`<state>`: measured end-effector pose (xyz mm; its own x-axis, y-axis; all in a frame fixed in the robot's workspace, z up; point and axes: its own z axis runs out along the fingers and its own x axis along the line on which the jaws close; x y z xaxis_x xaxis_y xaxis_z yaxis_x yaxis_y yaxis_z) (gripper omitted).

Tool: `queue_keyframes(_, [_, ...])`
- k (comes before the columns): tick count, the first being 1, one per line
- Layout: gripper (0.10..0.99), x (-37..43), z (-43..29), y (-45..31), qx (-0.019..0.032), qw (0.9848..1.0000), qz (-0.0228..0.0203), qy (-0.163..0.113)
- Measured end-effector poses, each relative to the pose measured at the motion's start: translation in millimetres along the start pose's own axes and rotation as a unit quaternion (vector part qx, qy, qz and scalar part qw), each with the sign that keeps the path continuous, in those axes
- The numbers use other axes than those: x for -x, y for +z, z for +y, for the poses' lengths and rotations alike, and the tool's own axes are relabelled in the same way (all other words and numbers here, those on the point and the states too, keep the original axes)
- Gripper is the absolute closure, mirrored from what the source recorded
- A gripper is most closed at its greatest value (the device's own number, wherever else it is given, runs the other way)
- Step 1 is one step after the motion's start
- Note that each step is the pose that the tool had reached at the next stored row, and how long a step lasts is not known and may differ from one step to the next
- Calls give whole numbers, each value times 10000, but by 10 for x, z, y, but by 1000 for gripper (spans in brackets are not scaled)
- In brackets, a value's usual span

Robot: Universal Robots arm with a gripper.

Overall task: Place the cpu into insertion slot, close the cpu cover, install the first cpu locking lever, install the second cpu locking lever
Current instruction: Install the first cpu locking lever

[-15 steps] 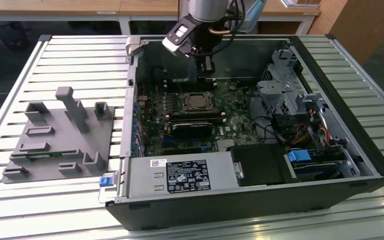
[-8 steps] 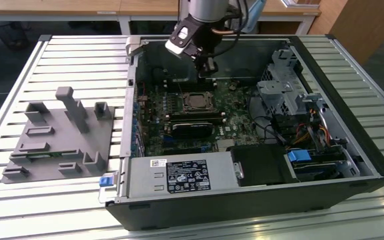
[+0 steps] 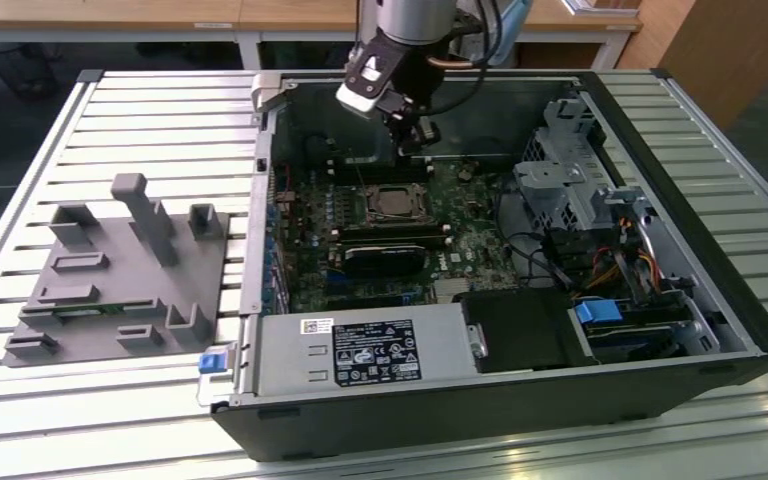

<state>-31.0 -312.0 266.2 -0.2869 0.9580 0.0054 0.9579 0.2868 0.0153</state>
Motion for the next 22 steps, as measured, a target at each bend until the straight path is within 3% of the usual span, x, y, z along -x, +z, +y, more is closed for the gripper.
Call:
queue_keyframes(9, [980, 0, 0, 0, -2, 9992, 6, -392])
queue_keyframes(18, [980, 0, 0, 1, -4, 9960, 14, -888])
queue_keyframes(22, [980, 0, 1, 1, -6, 9939, 17, -1103])
